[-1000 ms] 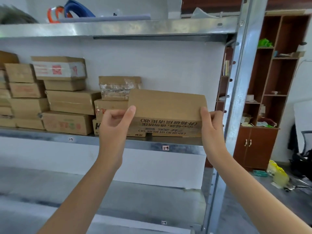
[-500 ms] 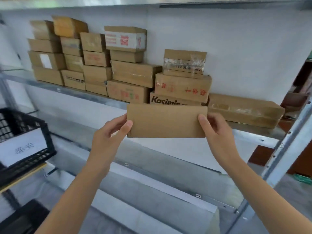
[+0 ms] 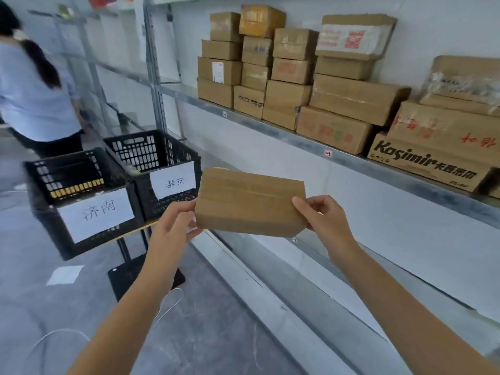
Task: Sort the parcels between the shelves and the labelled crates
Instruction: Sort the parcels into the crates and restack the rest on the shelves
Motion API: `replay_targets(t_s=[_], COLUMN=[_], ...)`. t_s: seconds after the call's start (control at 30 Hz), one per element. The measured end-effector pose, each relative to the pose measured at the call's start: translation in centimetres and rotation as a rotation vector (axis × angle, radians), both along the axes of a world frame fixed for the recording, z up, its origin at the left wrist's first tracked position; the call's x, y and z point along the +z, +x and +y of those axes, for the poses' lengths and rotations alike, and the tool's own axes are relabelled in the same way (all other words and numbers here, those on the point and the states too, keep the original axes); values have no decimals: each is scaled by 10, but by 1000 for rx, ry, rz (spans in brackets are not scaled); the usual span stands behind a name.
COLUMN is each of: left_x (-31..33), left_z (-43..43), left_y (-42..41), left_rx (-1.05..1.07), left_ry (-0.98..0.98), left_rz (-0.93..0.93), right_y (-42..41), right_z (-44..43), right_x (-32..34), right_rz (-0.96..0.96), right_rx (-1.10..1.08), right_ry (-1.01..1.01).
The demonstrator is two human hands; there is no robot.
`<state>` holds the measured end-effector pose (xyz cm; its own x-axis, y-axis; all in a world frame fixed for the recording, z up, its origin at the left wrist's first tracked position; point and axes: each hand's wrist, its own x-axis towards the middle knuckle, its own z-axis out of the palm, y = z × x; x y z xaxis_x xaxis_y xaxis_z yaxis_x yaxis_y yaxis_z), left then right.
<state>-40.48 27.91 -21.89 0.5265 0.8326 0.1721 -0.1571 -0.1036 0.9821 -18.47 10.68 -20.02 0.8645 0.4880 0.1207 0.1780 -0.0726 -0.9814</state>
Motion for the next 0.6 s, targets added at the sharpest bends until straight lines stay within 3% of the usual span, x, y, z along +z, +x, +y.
replay_targets(t_s=[0.17, 0.37, 0.6], left_x=[-15, -33, -41], left_z=[22, 38, 53], left_y=[-50, -87, -86], left_rx=[115, 252, 246], left_ry=[-30, -101, -185], left_rz=[27, 75, 8], right_y=[-37, -67, -54], right_z=[41, 72, 99], right_x=[-21, -41, -53], right_rz=[-26, 27, 15], right_rx=[188, 269, 341], right_ry=[-20, 61, 52])
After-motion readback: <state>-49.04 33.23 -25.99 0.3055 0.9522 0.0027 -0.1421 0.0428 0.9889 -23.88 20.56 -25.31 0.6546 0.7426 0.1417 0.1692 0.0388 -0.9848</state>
